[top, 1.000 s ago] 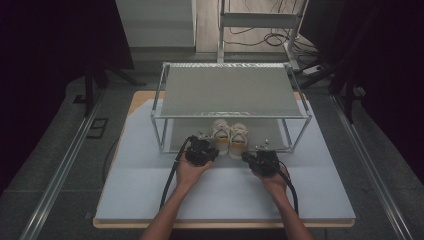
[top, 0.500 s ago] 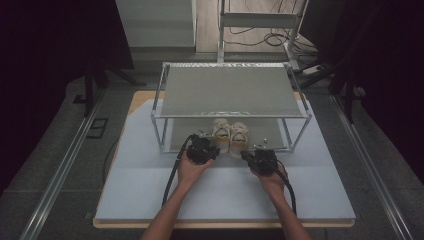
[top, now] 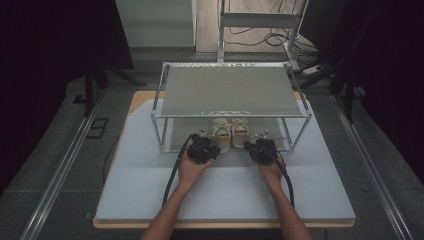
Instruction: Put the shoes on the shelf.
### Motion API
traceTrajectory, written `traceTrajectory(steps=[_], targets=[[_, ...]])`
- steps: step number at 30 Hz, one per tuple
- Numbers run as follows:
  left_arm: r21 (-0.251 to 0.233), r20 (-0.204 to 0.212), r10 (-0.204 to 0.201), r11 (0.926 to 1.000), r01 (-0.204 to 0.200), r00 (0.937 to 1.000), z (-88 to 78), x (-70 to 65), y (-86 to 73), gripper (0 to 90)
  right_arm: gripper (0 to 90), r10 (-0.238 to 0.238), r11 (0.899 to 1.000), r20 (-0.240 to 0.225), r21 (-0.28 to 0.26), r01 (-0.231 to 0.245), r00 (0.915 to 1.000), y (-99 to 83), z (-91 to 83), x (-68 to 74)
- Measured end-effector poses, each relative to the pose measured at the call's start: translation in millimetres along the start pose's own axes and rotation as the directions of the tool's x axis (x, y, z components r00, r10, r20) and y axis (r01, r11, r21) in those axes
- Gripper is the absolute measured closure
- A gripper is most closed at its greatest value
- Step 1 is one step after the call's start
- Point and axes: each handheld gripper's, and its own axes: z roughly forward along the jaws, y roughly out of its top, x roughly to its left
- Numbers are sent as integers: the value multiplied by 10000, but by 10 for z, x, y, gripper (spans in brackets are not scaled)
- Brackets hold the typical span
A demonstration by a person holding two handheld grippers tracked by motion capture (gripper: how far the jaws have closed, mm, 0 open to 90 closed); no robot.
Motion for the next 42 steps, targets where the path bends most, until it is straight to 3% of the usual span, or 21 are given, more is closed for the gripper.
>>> traceTrajectory(steps=[8,10,11,21,22,23,29,33,38,39,41,42], targets=[[-28,-306,186,9998,-187,9994,113,49,87,777,876,-23,10000,-179,66,24,9998,-8,31,19],[-2,-372,126,9999,-126,9992,153,85,102,779,876,-48,10000,-178,81,49,9998,-9,36,23],[4,-407,-317,9995,317,9987,177,71,100,777,876,-55,10000,-193,75,57,9998,-9,39,22],[91,-509,-360,9993,365,9981,241,82,152,765,883,-3,10000,-179,50,4,9998,6,73,-4],[97,-518,-332,9994,338,9981,242,80,152,764,884,16,10000,-173,57,-15,9998,8,79,-7],[141,-526,132,9998,-125,9985,238,104,160,761,883,61,10000,-154,41,-60,9999,9,89,-13],[176,-606,217,9996,-207,9979,235,94,154,718,853,45,9999,-64,119,-44,10000,13,98,0],[-298,-569,251,9992,-268,9981,167,87,132,641,818,-25,10000,-36,72,25,10000,-10,37,-17],[-446,-605,373,9982,-401,9975,-8,105,85,553,714,-203,9997,-296,-113,200,9994,-11,-118,-17],[-452,-497,96,9989,-119,9987,-44,87,66,529,681,-354,9992,-383,-179,347,9986,-9,-160,-14],[-471,-392,155,9987,-174,9991,-121,88,34,486,620,-468,9987,-507,-219,457,9976,-7,-222,-3],[-519,-422,-118,9986,96,9990,-149,66,11,469,595,-551,9983,-558,-235,538,9969,-6,-249,4]])
